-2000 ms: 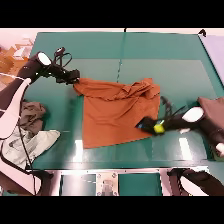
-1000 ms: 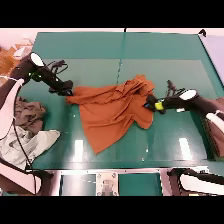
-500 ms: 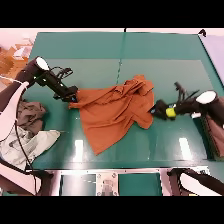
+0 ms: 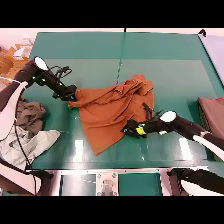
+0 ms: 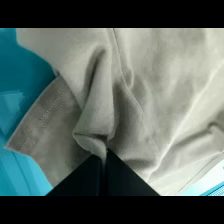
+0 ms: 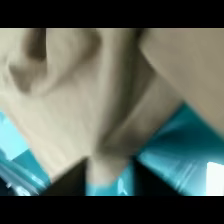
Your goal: Fold the shirts.
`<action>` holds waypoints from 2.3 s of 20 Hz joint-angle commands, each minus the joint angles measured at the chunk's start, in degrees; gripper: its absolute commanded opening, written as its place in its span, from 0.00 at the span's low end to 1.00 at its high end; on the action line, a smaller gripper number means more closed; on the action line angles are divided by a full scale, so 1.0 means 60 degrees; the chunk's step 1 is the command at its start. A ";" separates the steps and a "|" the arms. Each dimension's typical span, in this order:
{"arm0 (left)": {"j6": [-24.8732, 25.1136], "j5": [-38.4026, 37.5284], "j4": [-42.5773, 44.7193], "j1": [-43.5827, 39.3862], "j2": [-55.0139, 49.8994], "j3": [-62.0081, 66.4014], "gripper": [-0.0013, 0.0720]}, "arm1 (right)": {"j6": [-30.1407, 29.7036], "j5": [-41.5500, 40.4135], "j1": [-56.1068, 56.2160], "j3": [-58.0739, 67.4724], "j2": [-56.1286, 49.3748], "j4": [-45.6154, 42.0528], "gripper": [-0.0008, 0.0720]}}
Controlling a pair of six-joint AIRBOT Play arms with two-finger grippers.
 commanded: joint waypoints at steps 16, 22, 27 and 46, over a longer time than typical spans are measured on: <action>-0.0761 -0.0142 -0.0087 -0.0463 0.3519 -0.5533 0.05 | -0.0455 0.3603 -0.5333 0.7741 -0.4273 -0.4539 0.03; -0.0178 0.2823 0.0685 -0.0412 0.3683 -0.5992 0.06 | -0.0477 0.4098 -0.4889 0.7763 -0.4284 -0.4422 0.28; -0.0517 0.1985 0.4182 -0.0408 0.3687 -0.3217 0.98 | -0.0481 0.5253 -0.5504 0.7563 -0.3246 -0.4448 0.37; 0.0954 -0.1596 0.1559 -0.0423 0.4994 -0.3887 0.98 | -0.1501 0.2506 -0.4827 0.2120 -0.1708 -0.3909 0.04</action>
